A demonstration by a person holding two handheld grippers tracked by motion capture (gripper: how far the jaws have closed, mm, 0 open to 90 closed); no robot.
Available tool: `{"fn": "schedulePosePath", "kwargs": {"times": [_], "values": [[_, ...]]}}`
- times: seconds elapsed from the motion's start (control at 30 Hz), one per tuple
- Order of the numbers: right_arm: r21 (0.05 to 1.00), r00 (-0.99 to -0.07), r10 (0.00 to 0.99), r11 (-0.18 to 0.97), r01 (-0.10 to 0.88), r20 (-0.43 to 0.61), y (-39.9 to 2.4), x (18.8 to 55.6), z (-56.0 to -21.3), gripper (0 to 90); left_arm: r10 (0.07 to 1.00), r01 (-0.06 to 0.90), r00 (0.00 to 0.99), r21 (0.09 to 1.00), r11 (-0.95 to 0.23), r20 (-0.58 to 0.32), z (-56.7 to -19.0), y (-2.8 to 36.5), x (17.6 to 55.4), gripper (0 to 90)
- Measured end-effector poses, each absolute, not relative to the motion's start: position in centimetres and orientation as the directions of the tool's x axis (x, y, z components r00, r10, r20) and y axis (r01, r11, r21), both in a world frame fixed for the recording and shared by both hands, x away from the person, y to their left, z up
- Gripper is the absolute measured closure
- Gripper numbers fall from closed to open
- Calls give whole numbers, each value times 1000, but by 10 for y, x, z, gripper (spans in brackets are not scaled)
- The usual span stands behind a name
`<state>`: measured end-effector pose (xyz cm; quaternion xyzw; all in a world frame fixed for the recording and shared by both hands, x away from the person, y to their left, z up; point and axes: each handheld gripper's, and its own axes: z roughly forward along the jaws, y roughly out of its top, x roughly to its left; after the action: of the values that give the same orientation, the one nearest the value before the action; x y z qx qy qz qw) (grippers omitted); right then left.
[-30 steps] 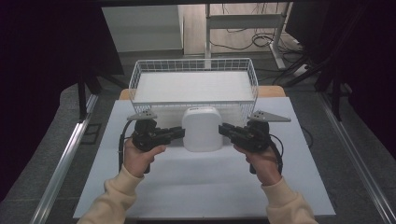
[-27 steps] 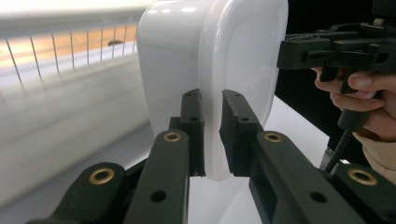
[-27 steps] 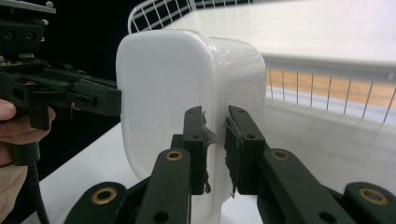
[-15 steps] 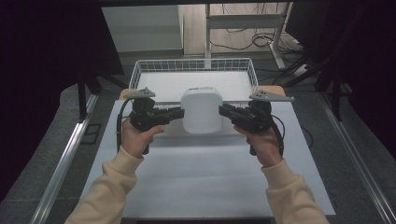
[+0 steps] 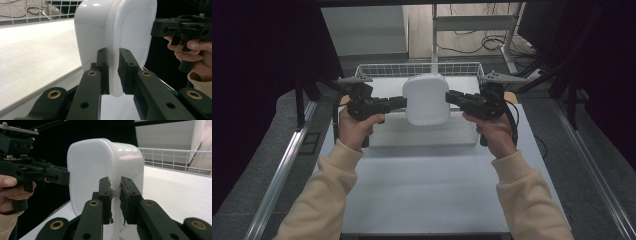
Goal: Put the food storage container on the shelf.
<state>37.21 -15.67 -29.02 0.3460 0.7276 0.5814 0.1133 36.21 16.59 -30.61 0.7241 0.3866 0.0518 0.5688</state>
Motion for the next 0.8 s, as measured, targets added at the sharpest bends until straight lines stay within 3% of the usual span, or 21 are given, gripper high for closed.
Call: {"fn": "schedulePosePath", "kwargs": {"times": [0.8], "values": [[889, -714, 623, 66, 453, 318, -145, 427, -269, 800, 637, 554, 667, 829, -77, -387, -282, 177, 412, 798]]}}
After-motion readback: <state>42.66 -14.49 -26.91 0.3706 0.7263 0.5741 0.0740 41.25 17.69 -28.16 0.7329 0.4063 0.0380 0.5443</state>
